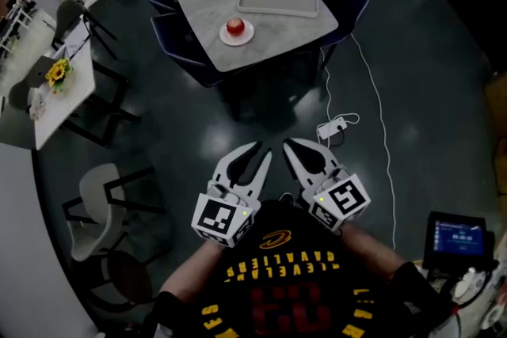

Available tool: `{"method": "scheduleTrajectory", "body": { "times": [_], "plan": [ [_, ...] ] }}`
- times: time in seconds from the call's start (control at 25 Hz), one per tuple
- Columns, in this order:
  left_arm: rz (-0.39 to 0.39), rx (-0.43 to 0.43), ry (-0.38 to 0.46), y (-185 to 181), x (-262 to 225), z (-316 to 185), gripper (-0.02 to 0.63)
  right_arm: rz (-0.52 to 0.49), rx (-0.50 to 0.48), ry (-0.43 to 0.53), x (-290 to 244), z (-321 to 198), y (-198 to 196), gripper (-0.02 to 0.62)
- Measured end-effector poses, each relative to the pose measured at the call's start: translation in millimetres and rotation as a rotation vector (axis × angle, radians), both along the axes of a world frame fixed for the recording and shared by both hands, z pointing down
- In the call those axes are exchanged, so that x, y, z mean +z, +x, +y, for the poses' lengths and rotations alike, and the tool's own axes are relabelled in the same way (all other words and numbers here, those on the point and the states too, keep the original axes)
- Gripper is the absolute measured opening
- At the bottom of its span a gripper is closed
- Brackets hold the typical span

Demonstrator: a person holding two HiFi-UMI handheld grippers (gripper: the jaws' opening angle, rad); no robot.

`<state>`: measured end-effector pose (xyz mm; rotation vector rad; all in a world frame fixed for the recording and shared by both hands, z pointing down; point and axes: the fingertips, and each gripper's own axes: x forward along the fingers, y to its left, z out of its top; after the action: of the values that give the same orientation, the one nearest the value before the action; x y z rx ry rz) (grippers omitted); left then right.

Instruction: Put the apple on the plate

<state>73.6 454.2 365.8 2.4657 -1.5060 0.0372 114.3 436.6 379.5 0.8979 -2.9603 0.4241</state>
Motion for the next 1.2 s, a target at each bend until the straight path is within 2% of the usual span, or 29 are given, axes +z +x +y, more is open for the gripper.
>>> {"method": "scheduleTrajectory", "body": {
  "times": [0.36, 0.48, 0.6, 0.8, 1.2],
  "plan": [
    [0.002, -0.055, -0.045, 24.3, 10.9, 2.2, 0.084, 0.009, -0.019, -0.057, 20.3, -6.5, 24.1, 0.009],
    [0.011, -0.089, -0.09, 28.9, 19.4, -4.2, 0.084, 0.006, -0.037, -0.094, 29.6, -15.6, 32.9, 0.009],
    [0.023, -0.109, -0.126, 22.6, 26.0, -11.8, 0.084, 0.003, -0.05, -0.125, 36.7, -21.7, 28.4, 0.009],
    [0.044, -0.084, -0.129, 16.5, 36.4, -39.1, 0.084, 0.012, -0.049, -0.159, 48.8, -46.8, 17.5, 0.009],
    [0.109, -0.025, -0.106, -40.7, 41.0, -132.7, 0.084, 0.057, 0.017, -0.202, 60.4, -135.5, -28.9, 0.009]
  ]
}}
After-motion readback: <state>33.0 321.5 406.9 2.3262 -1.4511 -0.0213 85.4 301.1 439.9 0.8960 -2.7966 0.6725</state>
